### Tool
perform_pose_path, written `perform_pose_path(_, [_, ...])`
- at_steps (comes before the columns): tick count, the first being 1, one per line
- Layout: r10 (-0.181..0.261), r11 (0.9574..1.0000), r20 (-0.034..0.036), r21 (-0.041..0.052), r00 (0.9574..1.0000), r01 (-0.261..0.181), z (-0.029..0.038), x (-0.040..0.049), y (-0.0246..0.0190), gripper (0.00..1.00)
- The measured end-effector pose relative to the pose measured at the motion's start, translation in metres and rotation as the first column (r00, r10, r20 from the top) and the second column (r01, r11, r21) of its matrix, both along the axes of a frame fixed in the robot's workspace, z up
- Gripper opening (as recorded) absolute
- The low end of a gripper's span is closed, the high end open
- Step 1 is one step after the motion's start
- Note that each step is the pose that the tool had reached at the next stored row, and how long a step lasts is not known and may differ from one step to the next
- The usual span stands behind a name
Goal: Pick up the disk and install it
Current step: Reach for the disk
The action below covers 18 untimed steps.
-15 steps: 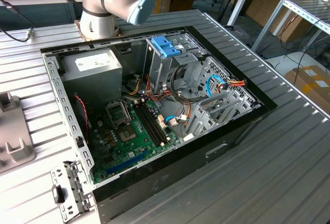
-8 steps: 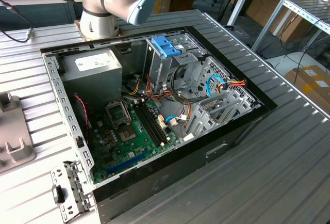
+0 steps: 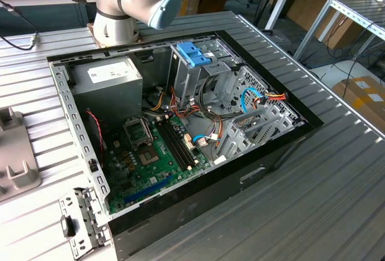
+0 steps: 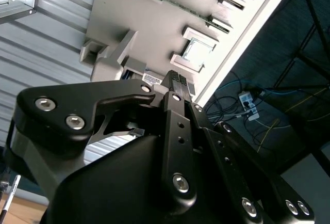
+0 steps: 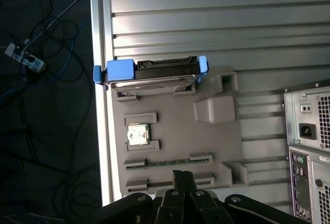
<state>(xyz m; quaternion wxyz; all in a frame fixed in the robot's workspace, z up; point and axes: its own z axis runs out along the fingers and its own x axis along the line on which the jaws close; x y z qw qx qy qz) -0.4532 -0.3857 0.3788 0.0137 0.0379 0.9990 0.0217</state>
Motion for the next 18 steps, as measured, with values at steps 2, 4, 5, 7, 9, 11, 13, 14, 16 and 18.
perform_pose_path(2, [0.000, 1.0000, 0.0000, 0.0000, 1.0000, 0.000, -0.0012, -0.0001, 0.0001, 0.10])
perform_pose_path(4, [0.000, 1.0000, 0.0000, 0.0000, 1.0000, 0.000, -0.0026, -0.0003, 0.0001, 0.10])
perform_pose_path(5, [0.000, 1.0000, 0.0000, 0.0000, 1.0000, 0.000, -0.0033, -0.0004, 0.0001, 0.10])
perform_pose_path(7, [0.000, 1.0000, -0.0001, 0.0000, 1.0000, 0.000, -0.0045, -0.0005, 0.0001, 0.10])
perform_pose_path(9, [0.000, 1.0000, 0.0000, 0.0000, 1.0000, 0.000, -0.0058, -0.0006, 0.0001, 0.10])
perform_pose_path(11, [0.000, 1.0000, 0.0000, 0.0000, 1.0000, 0.000, -0.0076, -0.0006, 0.0001, 0.10])
perform_pose_path(13, [0.000, 1.0000, 0.0000, 0.0000, 1.0000, 0.000, -0.0104, -0.0006, 0.0002, 0.10])
perform_pose_path(14, [0.000, 1.0000, 0.0000, 0.0000, 1.0000, 0.000, -0.0113, -0.0006, 0.0002, 0.10])
perform_pose_path(16, [0.000, 1.0000, 0.0000, 0.0000, 1.0000, 0.000, -0.0136, -0.0006, 0.0004, 0.10])
perform_pose_path(18, [0.000, 1.0000, 0.0000, 0.0000, 1.0000, 0.000, -0.0154, -0.0006, 0.0006, 0.10])
